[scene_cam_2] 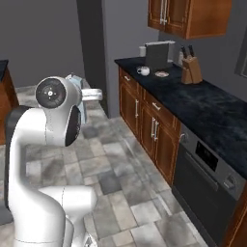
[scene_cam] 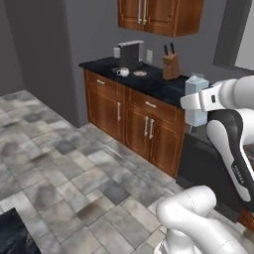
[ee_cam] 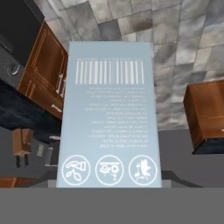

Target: Take a sugar cube from the saucer and place it inside the coffee. Then, grab milk from the fridge and place it next to the coffee on the counter to sweeten the coffee.

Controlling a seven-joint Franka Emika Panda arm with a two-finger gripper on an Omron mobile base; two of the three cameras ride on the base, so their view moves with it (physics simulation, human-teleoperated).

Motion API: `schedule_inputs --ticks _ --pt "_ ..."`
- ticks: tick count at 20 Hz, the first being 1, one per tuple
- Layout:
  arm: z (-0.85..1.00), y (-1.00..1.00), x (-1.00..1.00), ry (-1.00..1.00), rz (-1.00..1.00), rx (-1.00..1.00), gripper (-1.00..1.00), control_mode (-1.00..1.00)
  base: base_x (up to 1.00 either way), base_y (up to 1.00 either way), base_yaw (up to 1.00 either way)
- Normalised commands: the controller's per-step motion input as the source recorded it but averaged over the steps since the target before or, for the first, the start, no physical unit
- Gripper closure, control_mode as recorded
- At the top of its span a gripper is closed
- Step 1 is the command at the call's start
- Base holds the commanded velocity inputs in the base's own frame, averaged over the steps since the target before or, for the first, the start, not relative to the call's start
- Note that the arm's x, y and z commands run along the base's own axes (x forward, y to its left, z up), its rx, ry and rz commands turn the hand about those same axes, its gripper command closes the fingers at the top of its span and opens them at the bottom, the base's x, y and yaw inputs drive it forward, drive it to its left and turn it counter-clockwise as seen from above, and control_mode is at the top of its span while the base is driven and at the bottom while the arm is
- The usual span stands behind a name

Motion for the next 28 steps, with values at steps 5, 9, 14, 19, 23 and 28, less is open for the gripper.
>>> schedule_inputs --ticks 5,9,14,19,23,28 --pt "0.00 0.00 0.00 0.00 0.00 0.00 1.00 1.00 1.00 0.00 -0.17" --pt "0.00 0.00 0.00 0.00 0.00 0.00 1.00 1.00 1.00 0.00 -0.28" --pt "0.00 0.00 0.00 0.00 0.00 0.00 1.00 1.00 1.00 0.01 -0.36" --pt "0.00 0.00 0.00 0.00 0.00 0.00 1.00 1.00 1.00 0.13 -0.40" --pt "0.00 0.00 0.00 0.00 0.00 0.00 1.00 1.00 1.00 0.28 -0.41" --pt "0.00 0.00 0.00 0.00 0.00 0.00 1.00 1.00 0.98 0.59 -0.39"
